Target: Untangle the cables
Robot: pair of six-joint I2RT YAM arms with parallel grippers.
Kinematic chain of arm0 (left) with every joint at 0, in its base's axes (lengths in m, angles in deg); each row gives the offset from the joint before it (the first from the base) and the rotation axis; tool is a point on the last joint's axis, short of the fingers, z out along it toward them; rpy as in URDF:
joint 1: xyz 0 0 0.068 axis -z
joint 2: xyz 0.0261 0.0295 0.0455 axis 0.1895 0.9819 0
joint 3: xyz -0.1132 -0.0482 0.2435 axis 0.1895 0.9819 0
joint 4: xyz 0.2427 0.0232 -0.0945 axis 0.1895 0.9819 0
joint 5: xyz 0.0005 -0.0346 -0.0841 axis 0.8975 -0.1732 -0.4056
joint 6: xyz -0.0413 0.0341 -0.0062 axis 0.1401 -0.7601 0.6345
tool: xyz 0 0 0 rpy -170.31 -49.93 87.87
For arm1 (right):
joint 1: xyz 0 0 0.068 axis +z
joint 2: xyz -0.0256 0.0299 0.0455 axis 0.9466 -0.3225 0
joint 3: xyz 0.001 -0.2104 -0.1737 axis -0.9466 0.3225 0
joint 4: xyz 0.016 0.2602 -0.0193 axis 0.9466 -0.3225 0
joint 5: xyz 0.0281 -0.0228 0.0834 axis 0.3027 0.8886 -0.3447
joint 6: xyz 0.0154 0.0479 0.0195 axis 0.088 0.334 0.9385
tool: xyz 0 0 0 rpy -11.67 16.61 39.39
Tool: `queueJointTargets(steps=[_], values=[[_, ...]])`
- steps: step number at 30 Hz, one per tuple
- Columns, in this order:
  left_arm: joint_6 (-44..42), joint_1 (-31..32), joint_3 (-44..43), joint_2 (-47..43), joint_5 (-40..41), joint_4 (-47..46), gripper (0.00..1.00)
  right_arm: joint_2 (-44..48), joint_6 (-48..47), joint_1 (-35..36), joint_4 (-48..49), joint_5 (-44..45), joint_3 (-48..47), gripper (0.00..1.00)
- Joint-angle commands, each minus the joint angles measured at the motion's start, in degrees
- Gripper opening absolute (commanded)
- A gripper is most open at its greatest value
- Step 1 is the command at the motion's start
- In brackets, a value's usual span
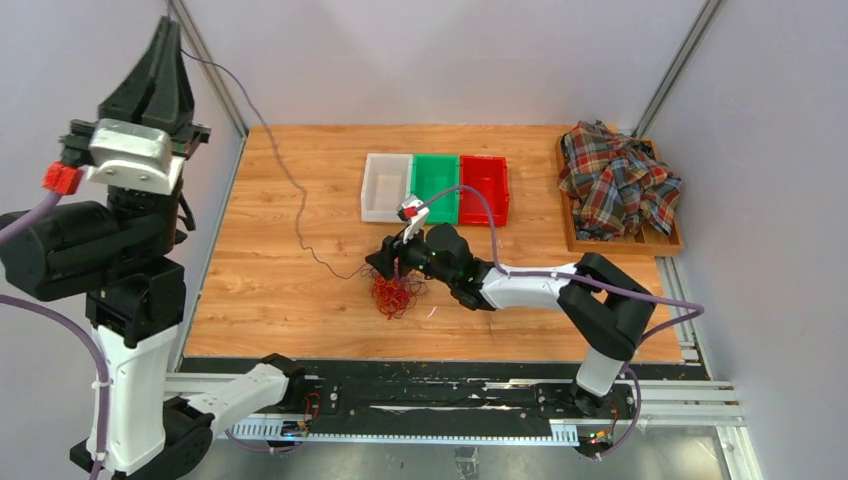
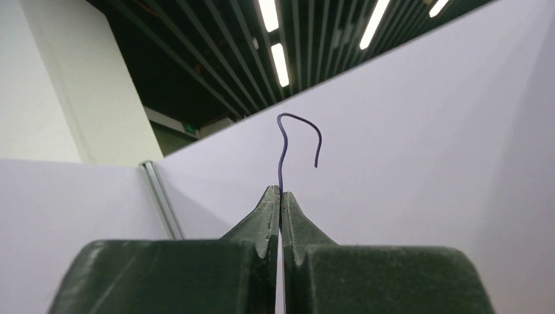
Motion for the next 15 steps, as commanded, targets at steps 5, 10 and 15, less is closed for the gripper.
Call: queueJointTargets(steps=[5,10,15], values=[[-7.48,0.43,18.62,-6.06,12.52,20.01,0.00,-3.99,-0.31,-1.55,-3.59,-6.78,-1.35,0.59],[-12.80,-4.85,38.77,-7.64,16.75,23.84,0.01,-1.66,3.93,-5.48,-5.95,-4.85,1.72,0.58],[-16.01,-13.48,53.18,-4.55,11.65,22.06,0.01,1.88,3.15,-6.37,-8.97,-2.25,4.26,0.59]])
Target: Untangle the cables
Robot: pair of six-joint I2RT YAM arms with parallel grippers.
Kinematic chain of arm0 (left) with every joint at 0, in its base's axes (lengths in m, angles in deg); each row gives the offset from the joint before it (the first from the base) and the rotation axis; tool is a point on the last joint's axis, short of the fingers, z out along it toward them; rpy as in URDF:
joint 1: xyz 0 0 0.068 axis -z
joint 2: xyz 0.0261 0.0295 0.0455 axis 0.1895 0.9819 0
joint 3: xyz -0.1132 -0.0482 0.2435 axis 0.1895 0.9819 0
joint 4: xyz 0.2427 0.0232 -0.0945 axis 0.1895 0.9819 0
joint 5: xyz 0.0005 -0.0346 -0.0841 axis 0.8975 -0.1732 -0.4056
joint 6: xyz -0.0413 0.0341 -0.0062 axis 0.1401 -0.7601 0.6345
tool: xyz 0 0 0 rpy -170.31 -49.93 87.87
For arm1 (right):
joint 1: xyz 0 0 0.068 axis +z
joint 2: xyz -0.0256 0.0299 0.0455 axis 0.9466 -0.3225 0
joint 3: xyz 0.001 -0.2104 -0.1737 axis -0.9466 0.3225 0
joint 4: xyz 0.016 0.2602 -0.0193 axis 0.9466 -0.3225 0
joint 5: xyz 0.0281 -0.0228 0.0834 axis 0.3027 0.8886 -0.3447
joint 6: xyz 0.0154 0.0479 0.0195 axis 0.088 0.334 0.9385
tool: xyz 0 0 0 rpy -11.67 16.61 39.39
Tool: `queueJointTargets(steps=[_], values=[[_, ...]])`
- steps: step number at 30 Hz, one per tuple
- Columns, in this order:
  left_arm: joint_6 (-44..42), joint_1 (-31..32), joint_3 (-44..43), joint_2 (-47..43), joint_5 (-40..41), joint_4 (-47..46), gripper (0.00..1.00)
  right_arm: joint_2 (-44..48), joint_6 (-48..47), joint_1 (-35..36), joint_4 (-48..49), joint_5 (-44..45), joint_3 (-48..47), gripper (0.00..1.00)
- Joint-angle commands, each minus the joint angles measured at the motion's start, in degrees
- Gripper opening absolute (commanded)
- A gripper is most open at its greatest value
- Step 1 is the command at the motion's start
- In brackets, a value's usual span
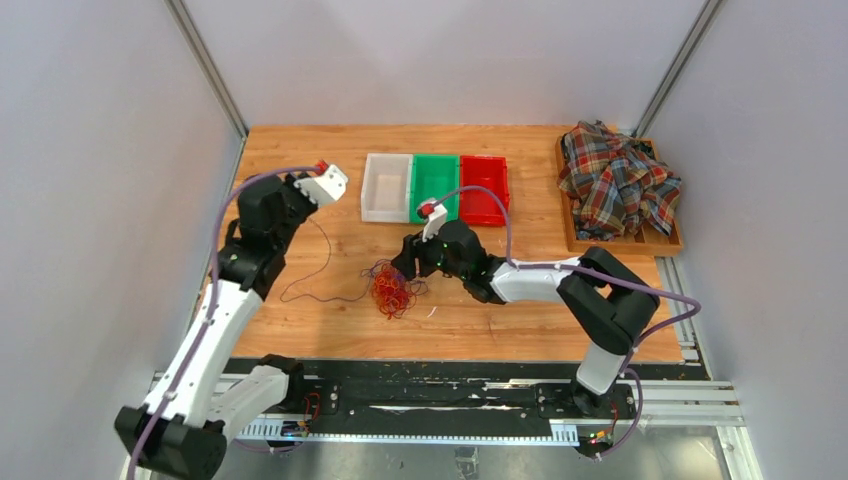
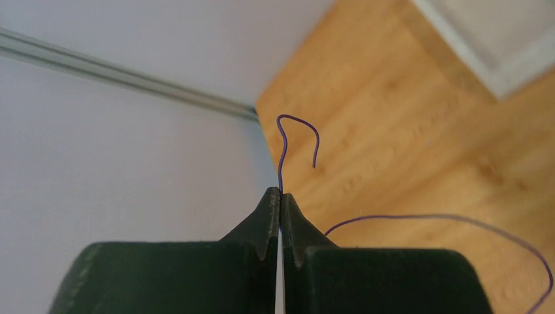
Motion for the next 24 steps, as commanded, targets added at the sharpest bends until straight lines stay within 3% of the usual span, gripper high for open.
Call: queueJointTargets(steps=[1,3,4,5,7,8,9,15,18,24], values=[[-5.56,-6.04,10.11,2.05,-1.88,-1.07,0.01,4.28,0.48,-0.68,-3.21,2.66,2.09,0.59],[-5.27,-8.05,12.88,5.43,-3.34,-2.57,0.05,5.22,0.52,-0.79,-3.90,4.04,2.82,0.59],[-4.61,-8.51,12.59,7.54,-4.72,-0.14,0.14,5.74,0.62,-0.84,-4.18,4.52,3.07,0.60],[-3.72,-8.58,11.80,9.59,-6.36,3.07,0.31,6.53,0.69,-0.94,-4.50,5.06,3.43,0.60],[-1.08,-8.55,8.91,13.12,-12.08,11.53,0.76,7.69,0.87,-1.06,-5.18,5.79,4.06,0.61],[0.40,-8.55,7.69,14.39,-15.16,14.81,0.90,8.31,0.77,-1.11,-5.59,6.20,4.37,0.62],[1.49,-8.54,6.66,15.12,-19.45,17.16,0.96,8.97,0.74,-1.21,-5.90,6.66,4.68,0.62],[-0.47,-7.73,6.22,15.89,-37.73,26.23,0.99,11.76,1.21,-1.88,-8.03,7.78,5.83,0.63],[-0.18,-4.19,8.52,17.56,-39.51,26.94,0.99,12.35,1.94,-2.02,-8.41,8.07,6.11,0.63],[3.43,-1.13,13.56,22.26,-40.95,21.92,0.89,13.78,3.78,-2.14,-8.50,8.81,6.92,0.62]])
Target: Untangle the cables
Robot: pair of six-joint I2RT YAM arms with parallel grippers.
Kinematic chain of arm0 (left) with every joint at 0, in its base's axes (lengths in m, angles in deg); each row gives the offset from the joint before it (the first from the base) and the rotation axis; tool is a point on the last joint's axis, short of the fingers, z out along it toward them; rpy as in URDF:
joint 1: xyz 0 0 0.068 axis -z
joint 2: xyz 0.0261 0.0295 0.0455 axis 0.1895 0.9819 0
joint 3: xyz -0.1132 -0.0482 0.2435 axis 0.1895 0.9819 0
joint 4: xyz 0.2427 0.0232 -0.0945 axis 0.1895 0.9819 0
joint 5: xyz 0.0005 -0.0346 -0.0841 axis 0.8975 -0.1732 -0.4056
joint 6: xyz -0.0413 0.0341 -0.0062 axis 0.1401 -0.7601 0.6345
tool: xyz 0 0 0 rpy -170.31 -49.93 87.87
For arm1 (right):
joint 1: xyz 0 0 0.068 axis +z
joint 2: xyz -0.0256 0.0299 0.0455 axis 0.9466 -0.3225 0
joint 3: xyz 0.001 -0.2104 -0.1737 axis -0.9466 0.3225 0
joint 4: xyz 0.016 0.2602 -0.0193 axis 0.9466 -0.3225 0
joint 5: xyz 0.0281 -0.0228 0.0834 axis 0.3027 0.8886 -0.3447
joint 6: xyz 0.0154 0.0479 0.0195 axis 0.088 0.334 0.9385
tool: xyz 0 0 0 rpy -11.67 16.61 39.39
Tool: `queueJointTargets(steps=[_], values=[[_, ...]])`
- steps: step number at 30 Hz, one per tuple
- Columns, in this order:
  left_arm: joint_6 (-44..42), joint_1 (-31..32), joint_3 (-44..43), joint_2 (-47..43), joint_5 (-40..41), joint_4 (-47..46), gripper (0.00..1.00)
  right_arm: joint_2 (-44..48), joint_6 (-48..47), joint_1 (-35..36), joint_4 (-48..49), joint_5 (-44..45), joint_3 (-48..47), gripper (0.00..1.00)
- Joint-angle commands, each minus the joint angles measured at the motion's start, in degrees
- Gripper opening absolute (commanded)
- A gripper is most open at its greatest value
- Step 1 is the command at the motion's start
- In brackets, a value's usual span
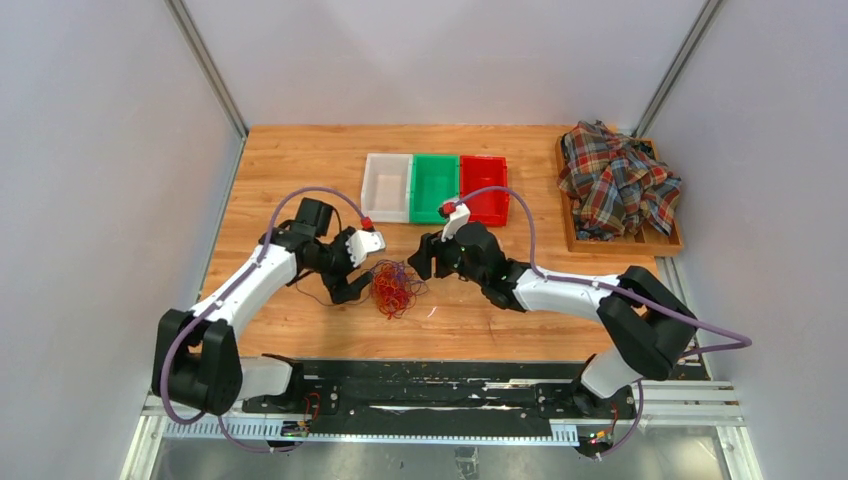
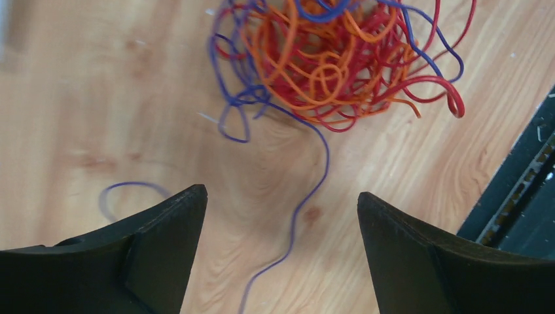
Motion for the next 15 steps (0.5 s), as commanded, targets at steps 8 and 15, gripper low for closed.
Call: queueJointTargets(steps=[8,15], values=[[8.06,3.22,8.24,5.19,-1.95,-11.43,0.78,2.86,3.18,-0.63,-0.45,2.88,1.85,0.61],[9.27,4.10,6.19,10.81,-3.37,-12.36,0.64,2.12,4.46,-0.65,-0.03,3.14,1.25,0.59]])
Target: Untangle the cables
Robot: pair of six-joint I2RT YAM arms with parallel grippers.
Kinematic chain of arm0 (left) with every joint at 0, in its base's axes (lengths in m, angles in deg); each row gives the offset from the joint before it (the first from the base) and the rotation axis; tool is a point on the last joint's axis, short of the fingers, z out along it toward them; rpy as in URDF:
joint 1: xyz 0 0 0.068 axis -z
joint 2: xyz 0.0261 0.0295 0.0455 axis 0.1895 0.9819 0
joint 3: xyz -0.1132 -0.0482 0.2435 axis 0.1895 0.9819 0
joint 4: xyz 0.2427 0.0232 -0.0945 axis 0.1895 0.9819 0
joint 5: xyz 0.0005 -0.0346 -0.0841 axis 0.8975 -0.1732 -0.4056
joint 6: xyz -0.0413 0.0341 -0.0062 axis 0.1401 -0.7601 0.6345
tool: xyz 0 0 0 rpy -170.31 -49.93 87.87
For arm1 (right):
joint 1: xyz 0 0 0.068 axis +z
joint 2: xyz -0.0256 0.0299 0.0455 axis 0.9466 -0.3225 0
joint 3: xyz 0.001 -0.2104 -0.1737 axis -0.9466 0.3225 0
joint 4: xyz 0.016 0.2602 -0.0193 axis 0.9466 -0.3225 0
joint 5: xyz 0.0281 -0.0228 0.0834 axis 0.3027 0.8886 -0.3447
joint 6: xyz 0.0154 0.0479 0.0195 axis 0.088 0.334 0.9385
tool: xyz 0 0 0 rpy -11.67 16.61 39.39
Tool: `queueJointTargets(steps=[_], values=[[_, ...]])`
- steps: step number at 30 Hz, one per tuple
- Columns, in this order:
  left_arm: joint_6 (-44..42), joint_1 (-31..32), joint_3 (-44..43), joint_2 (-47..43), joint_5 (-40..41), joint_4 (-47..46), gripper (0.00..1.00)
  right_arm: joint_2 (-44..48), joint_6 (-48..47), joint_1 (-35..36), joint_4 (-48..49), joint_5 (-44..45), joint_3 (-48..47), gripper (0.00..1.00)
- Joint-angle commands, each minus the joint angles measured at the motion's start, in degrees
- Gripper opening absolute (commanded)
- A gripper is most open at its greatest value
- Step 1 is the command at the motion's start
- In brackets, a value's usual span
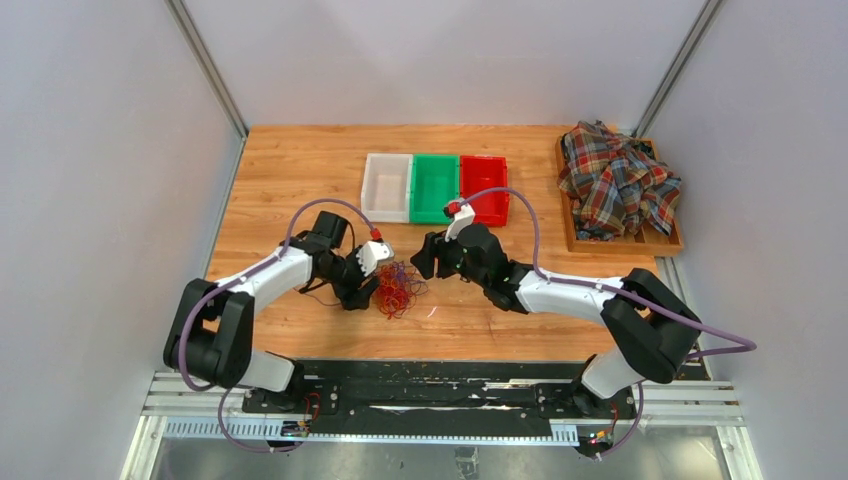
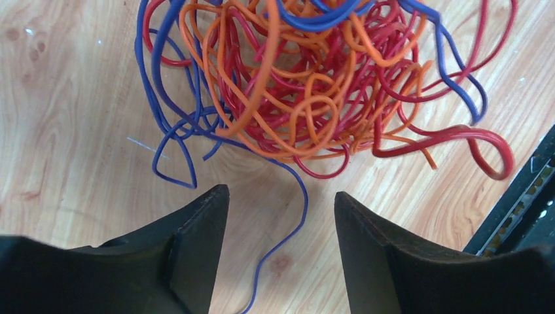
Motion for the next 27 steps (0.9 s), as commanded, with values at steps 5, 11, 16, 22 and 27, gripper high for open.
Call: queueJointTargets(steps=[5,11,16,22,27], values=[[1.59,1.28,-1.13,3.87,-3.43,-1.04,0.41,1.21,1.25,-0.65,-0.02,2.58,0.07,0.59],[0.91,1.31,-1.71,-1.41,1.73,2.32,0.07,1.24,1.16,-0.58,1.13,2.72,-0.04,0.59],[1.14,1.29,-8.98,-8.53,5.12,9.45,0.01,1.20,0.05,-0.60,5.20,0.87,0.36,0.61],[1.70,1.30,-23.15,-10.91,2.65,20.51,0.01,0.46,-4.49,-0.21,12.72,-5.87,-0.06,0.73],[2.83,1.31,-31.13,-11.54,0.43,25.26,0.01,0.34,-8.50,0.32,14.67,-9.68,-2.43,0.76]])
